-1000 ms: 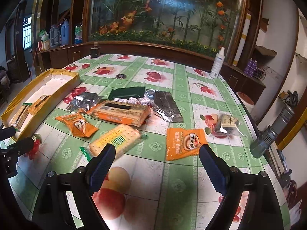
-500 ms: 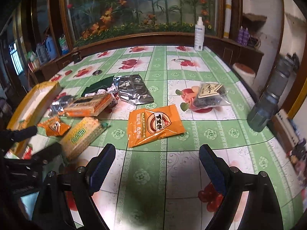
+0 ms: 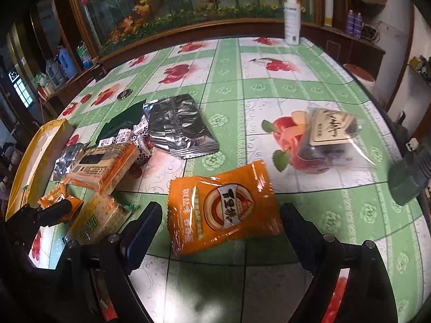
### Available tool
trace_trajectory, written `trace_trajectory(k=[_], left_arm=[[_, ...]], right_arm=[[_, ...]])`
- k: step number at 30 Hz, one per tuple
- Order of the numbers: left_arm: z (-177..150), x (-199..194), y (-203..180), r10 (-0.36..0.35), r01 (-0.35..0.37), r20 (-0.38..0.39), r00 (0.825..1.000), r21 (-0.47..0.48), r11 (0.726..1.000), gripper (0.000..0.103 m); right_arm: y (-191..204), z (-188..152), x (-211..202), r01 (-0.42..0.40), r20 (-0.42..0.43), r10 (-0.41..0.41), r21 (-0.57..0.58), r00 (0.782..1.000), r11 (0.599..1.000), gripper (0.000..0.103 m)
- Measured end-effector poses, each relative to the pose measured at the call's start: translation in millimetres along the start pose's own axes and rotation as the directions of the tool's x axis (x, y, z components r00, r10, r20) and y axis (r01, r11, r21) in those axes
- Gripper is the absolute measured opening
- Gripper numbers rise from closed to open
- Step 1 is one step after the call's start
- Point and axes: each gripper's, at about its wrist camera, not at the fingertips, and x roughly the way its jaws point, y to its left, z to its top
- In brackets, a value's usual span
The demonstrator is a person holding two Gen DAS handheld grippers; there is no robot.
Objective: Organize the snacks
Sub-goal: 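Grasp the yellow cracker pack with left gripper while right grasps orange chip bag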
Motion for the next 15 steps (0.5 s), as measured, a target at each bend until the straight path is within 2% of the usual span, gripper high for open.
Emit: trace_trajectory(k=[2, 4, 5, 6, 7, 8, 9, 10, 11, 12, 15], left_arm=[[-1, 1, 1, -0.012, 0.012, 0.007, 1.000, -0.006, 1.000, 0.086], [-1, 0, 1, -0.022, 0.022, 0.012, 1.000, -0.007, 1.000, 0.083], [-1, -1, 1, -0.040, 0.040, 0.013, 0.999, -0.006, 0.999, 0.073], [-1, -2, 1, -0.065, 0.065, 0.014, 0.998, -0.008, 0.998, 0.058], [-1, -4, 0, -0.080, 0.081, 0.016, 0.997, -0.011, 0.997, 0.053], [-1, -5, -2, -0.075, 0.075, 0.015, 0.997, -0.004, 0.997, 0.048], [-2, -6, -4, -0.079, 0.079, 0.019, 0.997, 0.006, 0.997, 0.046], [-3, -7, -5, -0.081, 0.081, 0.022, 0.996, 0.012, 0.997, 0.044], [-5, -9, -7, -0.082, 0.082, 0.021, 0.996, 0.013, 0.997, 0.044], [-6, -11, -6, -0.089, 0.089, 0.020, 0.996, 0.010, 0.996, 0.044], [-14, -17, -4, -0.127, 0.127, 0.018, 0.992, -0.005, 0.992, 0.044]], right_arm=[[7, 0, 5, 0.022, -0.004, -0.022, -0.041, 1.000, 0.999, 0.092], [14, -2, 11, 0.084, 0.002, -0.085, -0.095, 0.996, 0.992, 0.093], [16, -4, 11, 0.094, 0.017, -0.093, -0.109, 0.996, 0.990, 0.093], [16, -5, 10, 0.093, 0.019, -0.091, -0.105, 0.996, 0.990, 0.091], [15, -6, 9, 0.096, 0.023, -0.094, -0.106, 0.995, 0.990, 0.089], [14, -6, 8, 0.094, 0.029, -0.091, -0.108, 0.995, 0.990, 0.079], [13, -6, 4, 0.095, 0.040, -0.091, -0.103, 0.995, 0.990, 0.059], [11, -6, 1, 0.100, 0.042, -0.097, -0.095, 0.994, 0.990, 0.051], [10, -7, -1, 0.094, 0.045, -0.090, -0.088, 0.995, 0.992, 0.016], [7, -9, -3, 0.092, 0.040, -0.089, -0.079, 0.995, 0.993, 0.002], [-1, -16, -11, 0.054, 0.042, -0.052, -0.051, 0.998, 0.997, 0.001]])
